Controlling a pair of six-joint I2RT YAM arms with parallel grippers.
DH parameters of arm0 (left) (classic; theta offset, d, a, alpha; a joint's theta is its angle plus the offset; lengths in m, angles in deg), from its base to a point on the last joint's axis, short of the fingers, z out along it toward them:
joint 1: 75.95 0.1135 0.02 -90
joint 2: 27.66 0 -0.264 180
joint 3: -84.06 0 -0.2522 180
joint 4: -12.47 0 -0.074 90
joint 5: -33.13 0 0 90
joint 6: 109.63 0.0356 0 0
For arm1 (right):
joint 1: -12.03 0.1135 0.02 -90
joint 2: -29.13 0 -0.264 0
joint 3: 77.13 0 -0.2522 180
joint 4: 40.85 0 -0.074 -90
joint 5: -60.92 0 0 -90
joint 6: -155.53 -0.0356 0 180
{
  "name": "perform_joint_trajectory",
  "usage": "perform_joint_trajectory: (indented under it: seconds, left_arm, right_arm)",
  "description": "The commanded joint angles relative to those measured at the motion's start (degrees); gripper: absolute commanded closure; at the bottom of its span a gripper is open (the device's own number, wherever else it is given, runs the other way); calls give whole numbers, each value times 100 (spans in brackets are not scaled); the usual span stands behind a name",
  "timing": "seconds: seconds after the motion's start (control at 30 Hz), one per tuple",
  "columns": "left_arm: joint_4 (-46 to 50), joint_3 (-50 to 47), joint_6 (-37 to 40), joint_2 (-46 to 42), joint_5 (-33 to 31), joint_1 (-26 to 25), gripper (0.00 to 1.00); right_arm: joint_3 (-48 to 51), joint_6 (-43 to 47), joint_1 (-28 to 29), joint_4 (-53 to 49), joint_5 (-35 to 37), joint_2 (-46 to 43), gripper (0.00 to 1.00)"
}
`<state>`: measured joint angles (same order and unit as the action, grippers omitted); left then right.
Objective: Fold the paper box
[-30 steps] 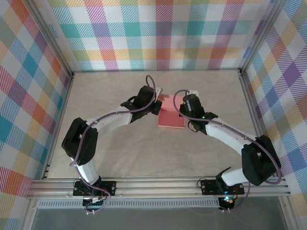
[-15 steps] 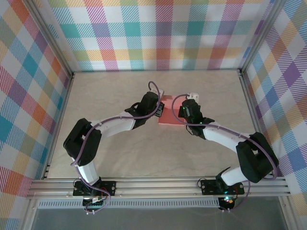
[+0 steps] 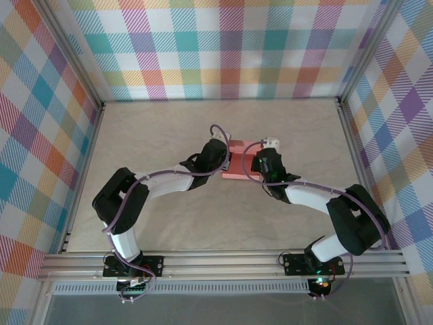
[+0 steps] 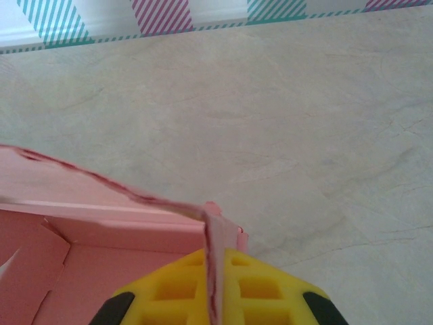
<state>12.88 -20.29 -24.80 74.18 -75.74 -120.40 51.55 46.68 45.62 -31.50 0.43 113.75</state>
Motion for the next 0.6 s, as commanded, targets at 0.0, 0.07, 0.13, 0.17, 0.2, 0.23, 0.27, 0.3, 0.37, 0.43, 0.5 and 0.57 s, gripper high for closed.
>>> perform_joint_trajectory:
  seconds: [0.0, 0.07, 0.13, 0.17, 0.2, 0.23, 0.27, 0.3, 0.37, 0.43, 0.5, 0.57]
  left_arm:
    - [-687, -143, -96, 57, 267, -318, 100]
    - [-763, -193, -98, 70, 209, -364, 100]
    - [-832, -241, -107, 92, 108, -398, 100]
    - [-882, -268, -107, 98, 84, -416, 100]
    - [-944, -308, -101, 97, 33, -433, 100]
    - [-1006, -347, -109, 100, -13, -447, 100]
    - [-1065, -379, -95, 105, -50, -459, 100]
    - [-1131, -423, -94, 98, -96, -473, 100]
    - [-1271, -526, -90, 99, -176, -495, 100]
    - [-1420, -630, -99, 92, -244, -512, 100]
    - [-1483, -696, -98, 99, -267, -528, 100]
    - [-1655, -803, -90, 99, -305, -556, 100]
  right_arm:
    - [160, 49, 162, 611, -575, 120, 100]
    - [257, 49, 174, 771, -613, 138, 100]
    - [326, 53, 168, 880, -632, 151, 100]
    - [357, 49, 182, 922, -636, 149, 100]
    - [401, 50, 184, 982, -632, 151, 100]
    - [456, 53, 191, 1057, -632, 160, 100]
    - [502, 49, 200, 1113, -632, 173, 100]
    - [546, 38, 208, 1154, -636, 191, 99]
    - [630, 22, 226, 1252, -625, 225, 99]
    - [712, 30, 262, 1417, -615, 251, 98]
    - [782, 41, 295, 1535, -610, 274, 97]
    - [854, 43, 315, 1619, -605, 282, 96]
